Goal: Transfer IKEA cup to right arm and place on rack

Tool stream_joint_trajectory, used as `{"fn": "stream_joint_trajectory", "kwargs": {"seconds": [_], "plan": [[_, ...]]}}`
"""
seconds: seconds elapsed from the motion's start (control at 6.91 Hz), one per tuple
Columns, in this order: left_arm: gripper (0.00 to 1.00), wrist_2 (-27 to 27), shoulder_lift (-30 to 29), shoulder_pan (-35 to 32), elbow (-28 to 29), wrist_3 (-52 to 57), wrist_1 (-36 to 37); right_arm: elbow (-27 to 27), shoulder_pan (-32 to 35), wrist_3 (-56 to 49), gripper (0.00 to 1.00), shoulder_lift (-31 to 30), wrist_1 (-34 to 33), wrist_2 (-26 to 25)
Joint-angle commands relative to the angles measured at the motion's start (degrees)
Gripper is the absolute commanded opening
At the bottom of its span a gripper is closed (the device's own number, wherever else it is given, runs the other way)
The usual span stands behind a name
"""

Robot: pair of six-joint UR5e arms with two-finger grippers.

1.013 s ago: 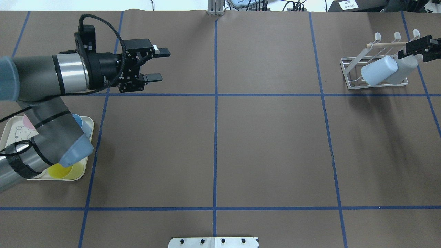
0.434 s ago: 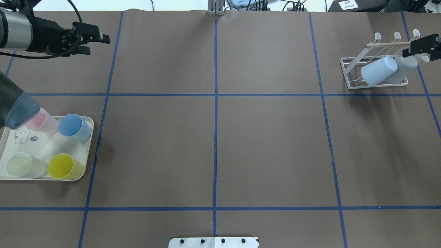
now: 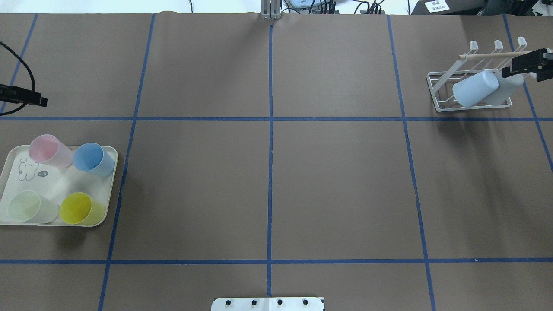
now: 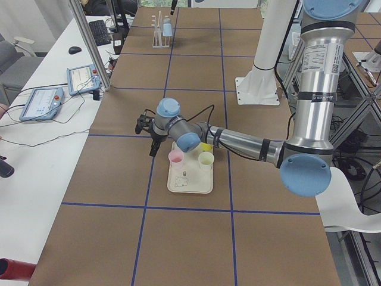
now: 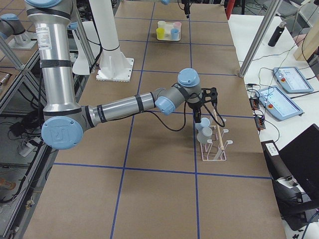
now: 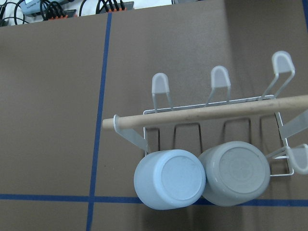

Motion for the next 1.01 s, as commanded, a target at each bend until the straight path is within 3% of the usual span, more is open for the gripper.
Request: {"fn": "stream_joint_trajectory", "kwargs": {"seconds": [0.0,0.43,0.87], "plan": [[0.89,-4.73,2.4,0.16,0.55,4.27,7.42,0.05,-0.35,0.0,1.0,-0.24,0.0,0.09],[0.84,-9.06,1.7,0.42,1.6,4.02,7.8,-0.04,-0.44,0.0,1.0,-0.25,0.09,0.09],[0.68,-9.06,0.82,2.79,3.89,3.67,7.54,-0.21,-0.35,-0.09,1.0,-0.25,0.0,0.09]]}}
